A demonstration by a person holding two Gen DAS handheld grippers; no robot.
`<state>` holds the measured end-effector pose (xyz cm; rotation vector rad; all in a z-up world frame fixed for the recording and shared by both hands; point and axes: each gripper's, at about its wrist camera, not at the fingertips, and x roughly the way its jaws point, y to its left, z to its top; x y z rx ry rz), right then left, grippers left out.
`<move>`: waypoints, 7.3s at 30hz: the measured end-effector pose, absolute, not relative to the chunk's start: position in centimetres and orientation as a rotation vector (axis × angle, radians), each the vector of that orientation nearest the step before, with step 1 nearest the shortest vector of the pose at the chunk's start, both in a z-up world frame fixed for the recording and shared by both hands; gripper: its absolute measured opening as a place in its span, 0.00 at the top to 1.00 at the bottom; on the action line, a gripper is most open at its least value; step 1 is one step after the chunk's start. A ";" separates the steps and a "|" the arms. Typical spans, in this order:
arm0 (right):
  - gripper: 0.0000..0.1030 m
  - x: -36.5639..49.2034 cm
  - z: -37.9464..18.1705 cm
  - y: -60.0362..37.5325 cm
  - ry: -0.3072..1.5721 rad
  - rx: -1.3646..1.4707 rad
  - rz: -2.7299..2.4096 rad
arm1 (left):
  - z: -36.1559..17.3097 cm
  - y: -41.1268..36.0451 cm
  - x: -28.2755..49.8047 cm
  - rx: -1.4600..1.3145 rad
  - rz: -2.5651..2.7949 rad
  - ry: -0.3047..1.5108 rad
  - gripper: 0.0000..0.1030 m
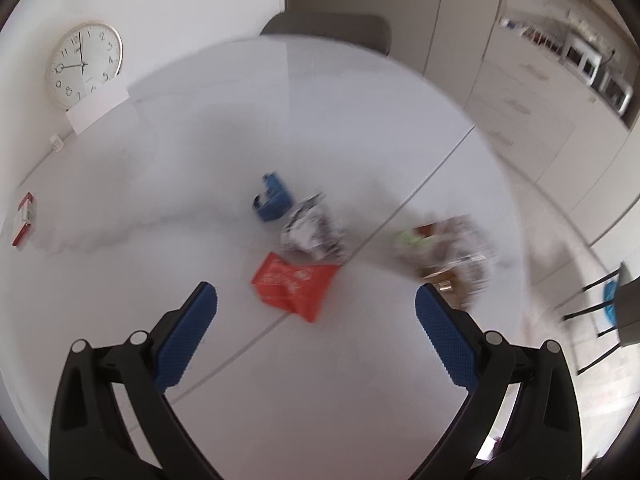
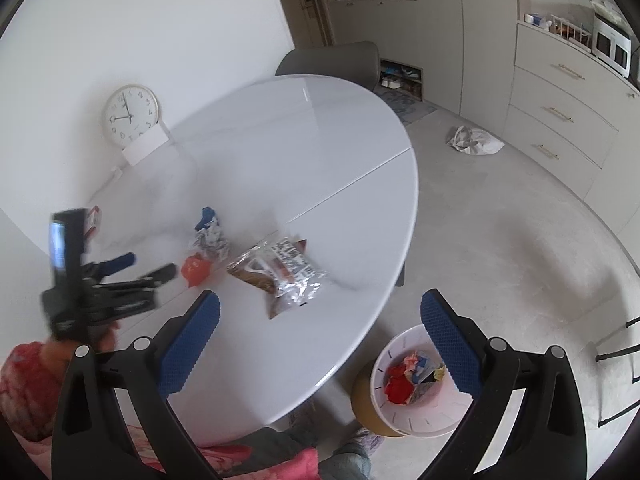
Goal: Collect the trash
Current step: 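Grasp the red snack packet on the table with the left gripper, then grasp the crumpled white paper with the right gripper while the left holds the packet, then open the right gripper over the bin to drop the white paper while the left carries the packet, then open the left gripper to drop the red packet into the bin, then grasp the blue crumpled mask on the table with the left gripper, then grasp the clear plastic snack bag with the right gripper while the left holds the mask, then carry the snack bag over the bin and open the right gripper while the left carries the mask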
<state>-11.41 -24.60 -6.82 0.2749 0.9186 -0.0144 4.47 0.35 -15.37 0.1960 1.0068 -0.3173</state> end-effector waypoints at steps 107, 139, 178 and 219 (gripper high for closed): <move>0.12 -26.1 -23.1 -44.9 1.137 0.645 -0.484 | -26.3 -33.0 -6.6 0.548 -0.927 1.362 0.48; 0.06 -13.4 -7.9 -33.1 0.853 0.386 -0.120 | -6.6 -9.5 0.1 0.181 -0.493 0.936 0.08; 0.06 0.0 -17.8 -17.6 1.126 -0.178 0.269 | -21.4 0.3 16.5 0.167 -0.307 1.100 0.74; 0.60 -13.7 -13.0 -32.3 0.990 0.375 0.062 | -9.1 2.0 1.8 0.052 -0.337 1.044 0.73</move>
